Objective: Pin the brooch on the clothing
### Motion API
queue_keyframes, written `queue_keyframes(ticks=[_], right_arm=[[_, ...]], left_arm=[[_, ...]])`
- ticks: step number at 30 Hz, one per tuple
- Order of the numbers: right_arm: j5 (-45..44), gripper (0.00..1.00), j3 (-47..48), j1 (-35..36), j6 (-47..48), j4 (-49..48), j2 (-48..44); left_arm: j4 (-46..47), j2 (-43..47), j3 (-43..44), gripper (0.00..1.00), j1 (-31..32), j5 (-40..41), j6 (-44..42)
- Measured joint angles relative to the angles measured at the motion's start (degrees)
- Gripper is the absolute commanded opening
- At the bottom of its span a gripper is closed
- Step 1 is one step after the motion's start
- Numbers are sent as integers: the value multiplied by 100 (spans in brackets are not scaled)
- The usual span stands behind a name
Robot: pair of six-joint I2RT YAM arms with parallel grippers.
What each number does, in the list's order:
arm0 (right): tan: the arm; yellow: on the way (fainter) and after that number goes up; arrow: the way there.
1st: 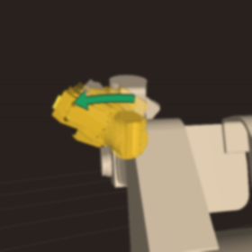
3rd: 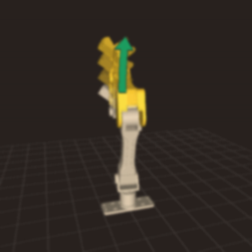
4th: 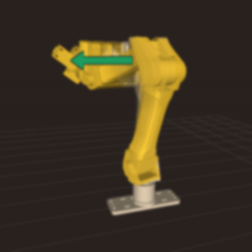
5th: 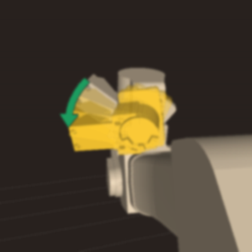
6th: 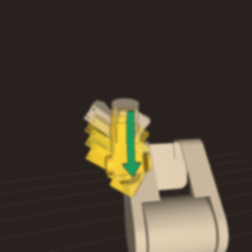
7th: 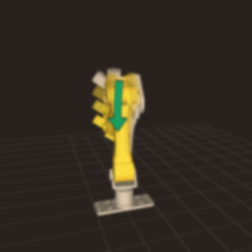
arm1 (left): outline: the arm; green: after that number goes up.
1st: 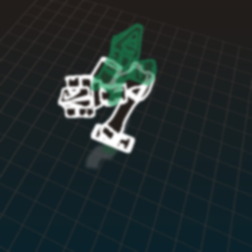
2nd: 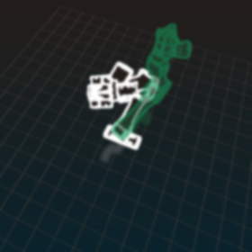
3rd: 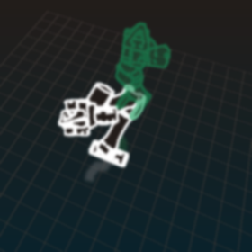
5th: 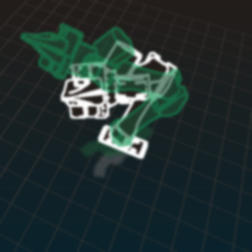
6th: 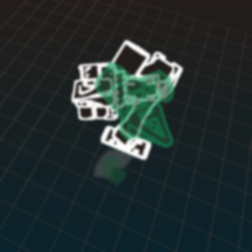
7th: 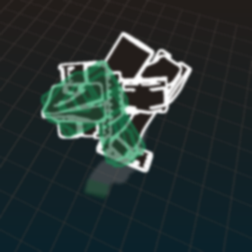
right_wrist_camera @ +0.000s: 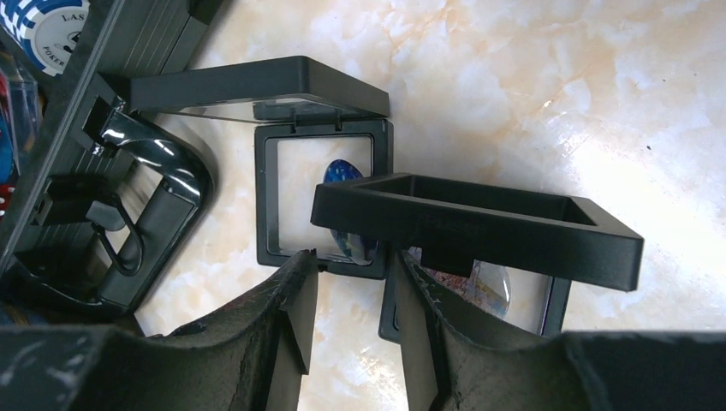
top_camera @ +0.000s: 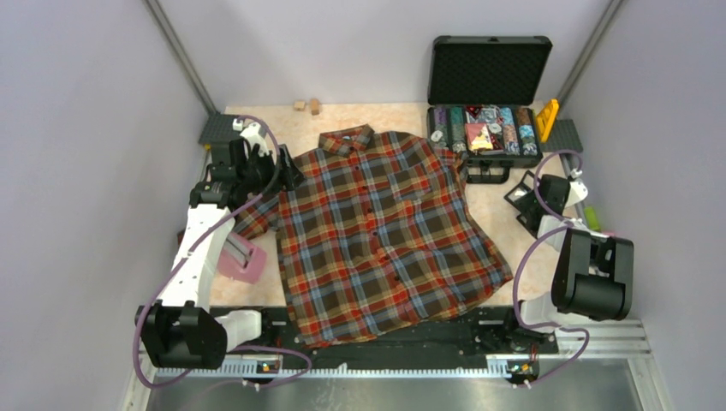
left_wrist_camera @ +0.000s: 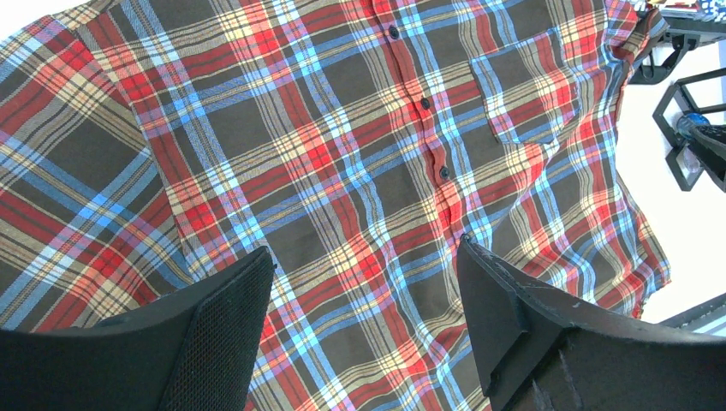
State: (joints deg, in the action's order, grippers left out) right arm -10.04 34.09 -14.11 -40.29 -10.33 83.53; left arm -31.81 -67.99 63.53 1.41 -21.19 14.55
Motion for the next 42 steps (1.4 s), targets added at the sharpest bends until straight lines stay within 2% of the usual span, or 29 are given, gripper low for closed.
queue_keyframes(ticks=[33,42], right_arm=[[-129,27,234,-20,24,-245,356],[-181,12,278,-31,92,-254,358]], left_arm=[[-146,0,0,82,0,2,-79],[-157,0,0,82,0,2,-81]])
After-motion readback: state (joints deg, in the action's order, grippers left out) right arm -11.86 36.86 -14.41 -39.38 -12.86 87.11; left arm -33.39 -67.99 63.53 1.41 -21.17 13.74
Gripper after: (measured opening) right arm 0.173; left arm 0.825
